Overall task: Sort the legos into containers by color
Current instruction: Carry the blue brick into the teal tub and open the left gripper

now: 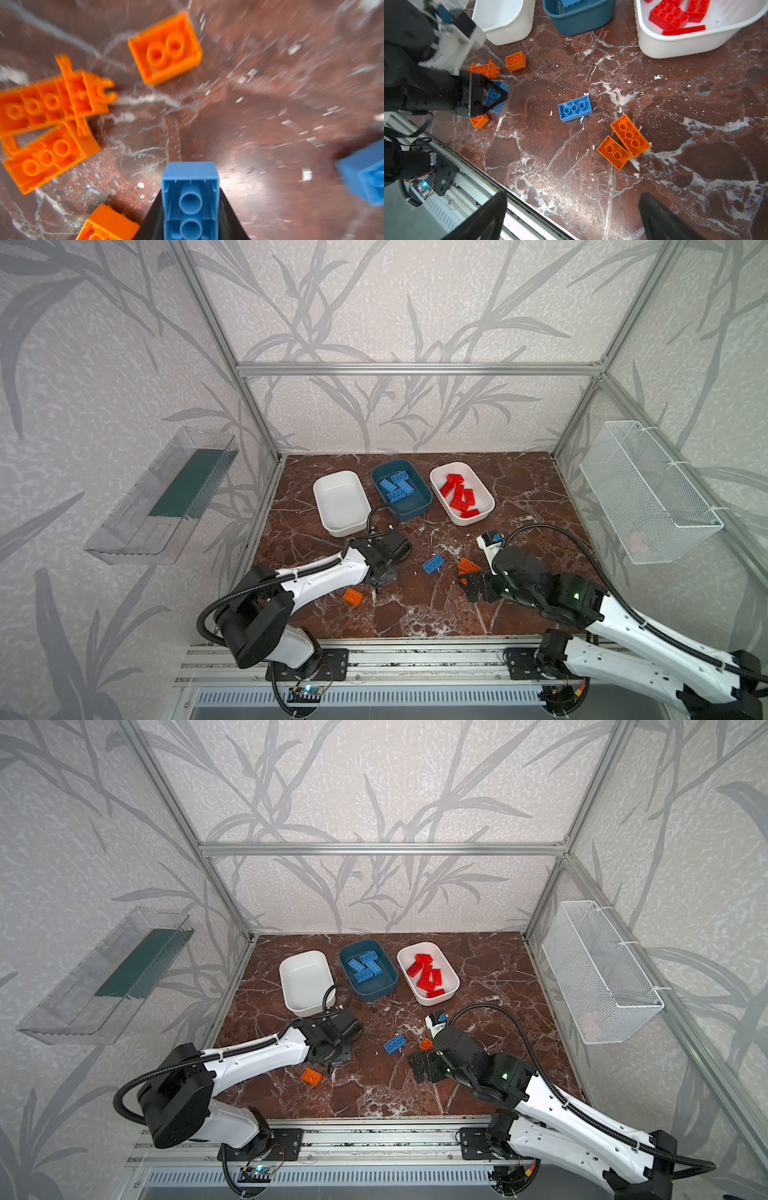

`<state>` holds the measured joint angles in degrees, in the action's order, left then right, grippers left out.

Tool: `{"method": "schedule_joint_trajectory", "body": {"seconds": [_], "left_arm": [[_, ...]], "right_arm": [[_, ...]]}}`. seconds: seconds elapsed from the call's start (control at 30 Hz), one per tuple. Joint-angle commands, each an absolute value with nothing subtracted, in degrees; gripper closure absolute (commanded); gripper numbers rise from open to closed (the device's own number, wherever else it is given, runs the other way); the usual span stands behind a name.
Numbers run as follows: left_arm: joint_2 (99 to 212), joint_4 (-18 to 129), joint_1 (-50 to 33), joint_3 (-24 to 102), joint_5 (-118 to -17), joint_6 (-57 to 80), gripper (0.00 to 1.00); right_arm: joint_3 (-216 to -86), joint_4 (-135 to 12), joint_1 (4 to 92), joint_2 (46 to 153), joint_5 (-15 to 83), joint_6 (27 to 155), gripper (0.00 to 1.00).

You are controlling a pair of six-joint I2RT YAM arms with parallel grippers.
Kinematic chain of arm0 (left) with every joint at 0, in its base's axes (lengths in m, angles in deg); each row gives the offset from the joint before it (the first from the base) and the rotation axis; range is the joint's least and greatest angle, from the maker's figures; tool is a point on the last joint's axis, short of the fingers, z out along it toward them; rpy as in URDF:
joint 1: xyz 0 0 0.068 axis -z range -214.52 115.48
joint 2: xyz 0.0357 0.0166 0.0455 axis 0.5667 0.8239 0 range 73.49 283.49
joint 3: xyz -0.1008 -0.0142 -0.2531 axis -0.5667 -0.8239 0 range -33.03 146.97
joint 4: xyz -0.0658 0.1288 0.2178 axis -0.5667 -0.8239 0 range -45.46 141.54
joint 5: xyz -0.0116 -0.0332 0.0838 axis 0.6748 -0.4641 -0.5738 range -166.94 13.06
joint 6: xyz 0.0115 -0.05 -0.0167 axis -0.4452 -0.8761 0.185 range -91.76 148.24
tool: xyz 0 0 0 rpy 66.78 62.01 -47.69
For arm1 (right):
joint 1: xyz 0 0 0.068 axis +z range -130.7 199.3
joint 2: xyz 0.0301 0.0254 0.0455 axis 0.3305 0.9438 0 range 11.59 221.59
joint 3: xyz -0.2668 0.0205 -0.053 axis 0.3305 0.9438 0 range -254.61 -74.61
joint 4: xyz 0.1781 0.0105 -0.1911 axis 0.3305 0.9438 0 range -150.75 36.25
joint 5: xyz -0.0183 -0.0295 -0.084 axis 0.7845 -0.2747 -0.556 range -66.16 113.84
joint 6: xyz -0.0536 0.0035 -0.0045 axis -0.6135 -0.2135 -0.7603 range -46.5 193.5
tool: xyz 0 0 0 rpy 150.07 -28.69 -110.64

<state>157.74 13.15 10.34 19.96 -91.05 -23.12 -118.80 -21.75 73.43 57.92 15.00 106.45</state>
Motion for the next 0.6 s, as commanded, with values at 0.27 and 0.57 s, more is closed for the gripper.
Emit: {"method": "schedule_joint_trajectory", "body": {"seconds": [0.27, 0.57], "left_arm": [[172.54, 6.03, -3.21, 51.21, -91.85, -11.23, 0.82], [194.89, -0.13, -6.84, 79.32, -86.38, -8.02, 0.82]], "right_arm": [[-121.48, -21.53, 73.49, 59.25, 12.42, 103.59, 0.01], [-123.66, -24.47, 64.77, 63.87, 19.54, 99.91, 0.01]]}}
